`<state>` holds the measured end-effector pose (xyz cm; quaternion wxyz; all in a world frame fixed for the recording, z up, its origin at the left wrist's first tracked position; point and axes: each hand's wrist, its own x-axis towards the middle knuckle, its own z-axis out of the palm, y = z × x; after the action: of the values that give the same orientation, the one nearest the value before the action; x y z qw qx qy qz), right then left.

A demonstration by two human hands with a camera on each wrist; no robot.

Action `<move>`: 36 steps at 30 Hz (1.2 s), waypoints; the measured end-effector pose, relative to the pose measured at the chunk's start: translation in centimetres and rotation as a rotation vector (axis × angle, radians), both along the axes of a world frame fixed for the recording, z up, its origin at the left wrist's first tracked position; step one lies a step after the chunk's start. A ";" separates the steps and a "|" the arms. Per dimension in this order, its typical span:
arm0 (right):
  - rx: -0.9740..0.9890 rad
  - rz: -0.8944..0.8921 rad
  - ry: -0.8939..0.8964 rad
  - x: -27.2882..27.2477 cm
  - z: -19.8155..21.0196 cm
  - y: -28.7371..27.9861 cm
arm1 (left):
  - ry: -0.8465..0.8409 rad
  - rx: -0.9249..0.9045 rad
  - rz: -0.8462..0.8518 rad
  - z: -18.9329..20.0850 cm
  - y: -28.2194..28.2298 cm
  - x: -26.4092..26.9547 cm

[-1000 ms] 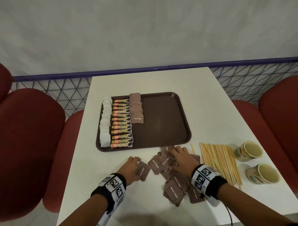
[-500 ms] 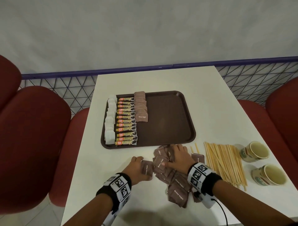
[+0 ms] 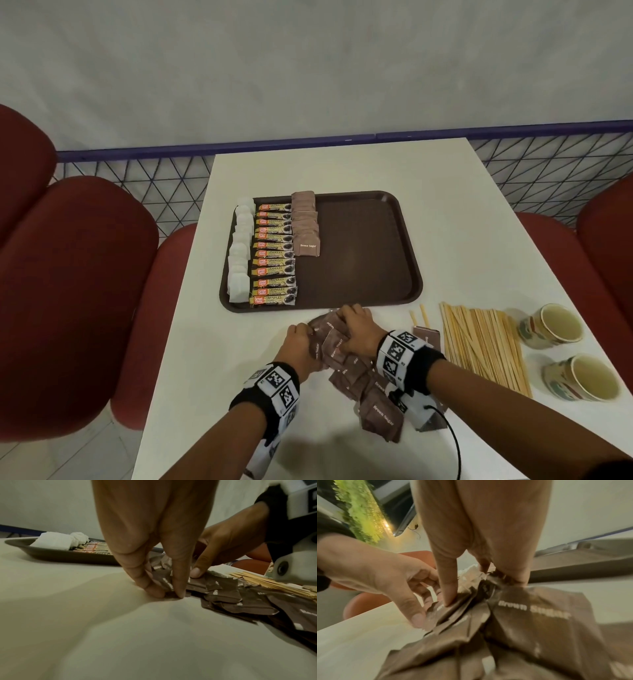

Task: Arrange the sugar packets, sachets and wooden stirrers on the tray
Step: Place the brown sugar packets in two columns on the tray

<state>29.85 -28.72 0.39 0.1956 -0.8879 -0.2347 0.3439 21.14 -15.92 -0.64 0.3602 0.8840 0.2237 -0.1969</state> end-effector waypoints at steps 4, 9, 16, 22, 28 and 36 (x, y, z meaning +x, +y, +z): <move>0.011 0.094 0.017 -0.6 0.4 1.2 | -0.076 -0.065 0.115 -0.2 0.1 0.0; 0.040 0.136 0.052 -0.9 0.5 2.3 | -0.108 -0.170 0.192 0.1 0.9 -0.1; 0.009 0.278 -0.096 -1.7 1.0 3.1 | -0.052 -0.318 0.310 0.7 3.0 -0.8; 0.083 0.286 -0.025 -0.9 1.7 2.9 | -0.059 -0.290 0.419 2.6 5.6 -1.1; 0.324 0.037 0.170 1.1 2.2 2.7 | -0.156 -0.316 0.515 3.3 7.9 -1.4; 0.660 -0.211 0.451 2.1 3.7 2.9 | -0.102 -0.512 0.486 3.8 6.3 0.1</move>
<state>31.90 -25.79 4.07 0.5505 -0.6989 -0.1915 0.4144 21.20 -9.62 3.12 0.6172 0.6946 0.3527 -0.1109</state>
